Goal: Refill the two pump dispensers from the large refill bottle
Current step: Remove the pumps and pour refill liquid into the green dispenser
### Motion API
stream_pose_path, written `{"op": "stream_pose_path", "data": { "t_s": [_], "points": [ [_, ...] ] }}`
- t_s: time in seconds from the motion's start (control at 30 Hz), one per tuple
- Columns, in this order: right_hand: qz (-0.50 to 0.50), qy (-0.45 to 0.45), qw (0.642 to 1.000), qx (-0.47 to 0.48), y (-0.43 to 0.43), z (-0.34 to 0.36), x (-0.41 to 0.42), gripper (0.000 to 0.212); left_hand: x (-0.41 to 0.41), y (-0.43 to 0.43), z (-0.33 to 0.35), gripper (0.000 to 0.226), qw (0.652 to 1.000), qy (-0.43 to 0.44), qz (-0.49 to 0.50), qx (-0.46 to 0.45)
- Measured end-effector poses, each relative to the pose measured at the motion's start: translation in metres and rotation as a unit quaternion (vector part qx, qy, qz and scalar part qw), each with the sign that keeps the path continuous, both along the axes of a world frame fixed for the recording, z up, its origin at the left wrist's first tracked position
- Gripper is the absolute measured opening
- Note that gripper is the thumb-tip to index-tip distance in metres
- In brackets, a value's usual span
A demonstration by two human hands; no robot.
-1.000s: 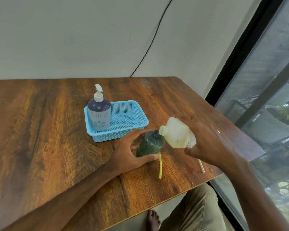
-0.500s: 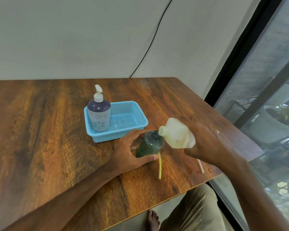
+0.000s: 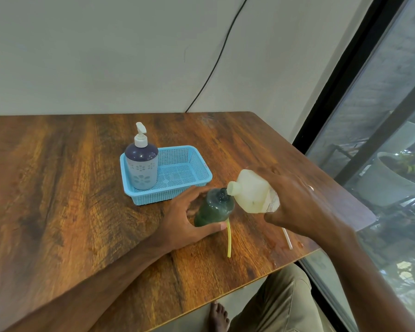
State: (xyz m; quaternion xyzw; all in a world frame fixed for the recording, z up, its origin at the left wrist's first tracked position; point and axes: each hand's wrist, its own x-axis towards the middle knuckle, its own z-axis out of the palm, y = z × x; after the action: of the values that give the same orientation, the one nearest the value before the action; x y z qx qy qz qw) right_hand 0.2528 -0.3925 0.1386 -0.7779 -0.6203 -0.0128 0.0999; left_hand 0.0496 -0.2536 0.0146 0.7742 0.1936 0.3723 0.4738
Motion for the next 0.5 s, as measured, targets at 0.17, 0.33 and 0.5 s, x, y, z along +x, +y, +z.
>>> {"op": "stream_pose_path", "data": {
  "t_s": [0.17,0.33,0.5],
  "points": [
    [0.0,0.001,1.0,-0.006,0.0006,0.0002,-0.0001,0.099,0.0001,0.0008,-0.002,0.076,1.0,-0.016,-0.005,-0.004],
    [0.001,-0.004,1.0,-0.011,0.0016,0.0008,-0.0002,0.101,-0.0001,0.0001,-0.0011,0.075,1.0,-0.025,-0.004,-0.001],
    [0.005,0.007,1.0,-0.003,0.0019,-0.0002,0.0007,0.101,-0.0006,0.0001,-0.0017,0.075,1.0,-0.027,-0.005,0.0]
  ]
}}
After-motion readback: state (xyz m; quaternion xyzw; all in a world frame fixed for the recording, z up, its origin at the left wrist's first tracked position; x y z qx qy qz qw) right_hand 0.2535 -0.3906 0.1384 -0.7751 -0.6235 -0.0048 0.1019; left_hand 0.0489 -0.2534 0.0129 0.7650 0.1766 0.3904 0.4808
